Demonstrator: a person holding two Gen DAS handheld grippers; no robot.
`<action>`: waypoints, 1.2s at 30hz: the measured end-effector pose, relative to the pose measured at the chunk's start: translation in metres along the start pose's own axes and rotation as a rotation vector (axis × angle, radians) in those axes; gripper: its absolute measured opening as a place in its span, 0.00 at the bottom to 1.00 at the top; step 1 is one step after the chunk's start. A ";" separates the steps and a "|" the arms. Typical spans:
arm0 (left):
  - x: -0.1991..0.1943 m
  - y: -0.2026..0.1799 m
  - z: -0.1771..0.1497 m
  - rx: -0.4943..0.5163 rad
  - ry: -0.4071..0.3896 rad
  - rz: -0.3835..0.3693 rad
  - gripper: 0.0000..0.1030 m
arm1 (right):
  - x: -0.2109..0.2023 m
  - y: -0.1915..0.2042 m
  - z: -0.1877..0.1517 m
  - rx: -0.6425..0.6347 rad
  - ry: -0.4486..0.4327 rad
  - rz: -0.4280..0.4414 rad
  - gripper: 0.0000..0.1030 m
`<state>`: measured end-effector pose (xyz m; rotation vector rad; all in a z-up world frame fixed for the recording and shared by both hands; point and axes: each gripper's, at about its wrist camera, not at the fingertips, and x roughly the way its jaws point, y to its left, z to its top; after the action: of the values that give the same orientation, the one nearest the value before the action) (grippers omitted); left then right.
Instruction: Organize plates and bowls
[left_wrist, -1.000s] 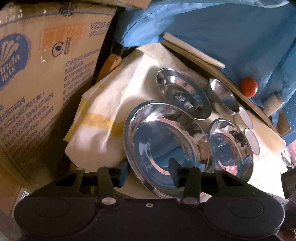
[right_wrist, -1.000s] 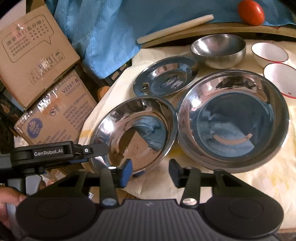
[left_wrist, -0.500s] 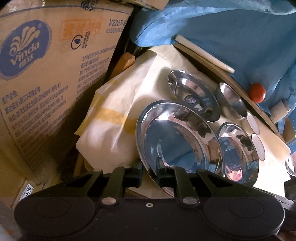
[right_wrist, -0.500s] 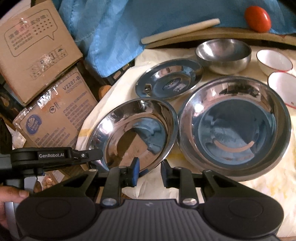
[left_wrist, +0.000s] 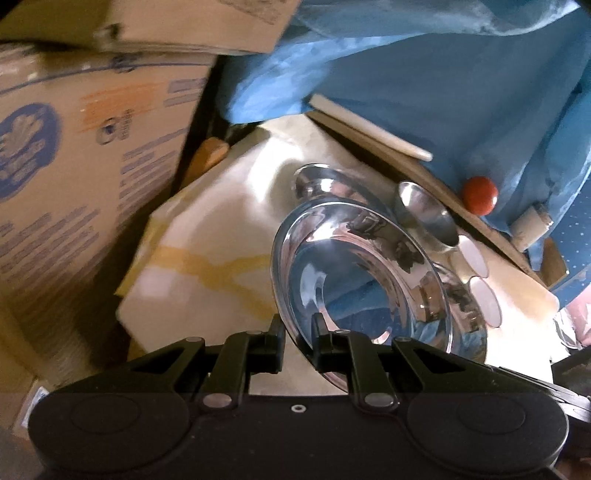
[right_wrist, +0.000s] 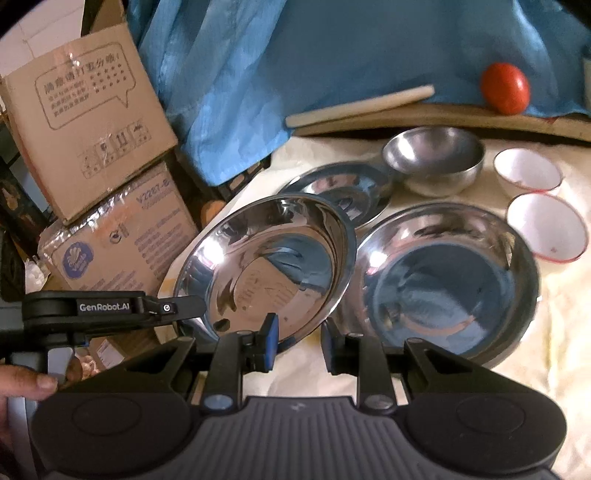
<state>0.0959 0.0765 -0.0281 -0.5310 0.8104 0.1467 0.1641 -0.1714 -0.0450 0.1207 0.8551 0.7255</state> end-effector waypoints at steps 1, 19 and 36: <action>0.002 -0.004 0.001 0.007 -0.001 -0.008 0.14 | -0.002 -0.003 0.001 0.004 -0.007 -0.008 0.27; 0.066 -0.090 0.003 0.136 0.124 -0.096 0.15 | -0.036 -0.075 -0.002 0.168 -0.002 -0.125 0.27; 0.082 -0.110 0.001 0.156 0.227 0.031 0.16 | -0.031 -0.093 0.007 0.143 0.123 -0.073 0.28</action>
<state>0.1888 -0.0237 -0.0435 -0.3923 1.0425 0.0515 0.2054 -0.2600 -0.0552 0.1724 1.0244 0.6079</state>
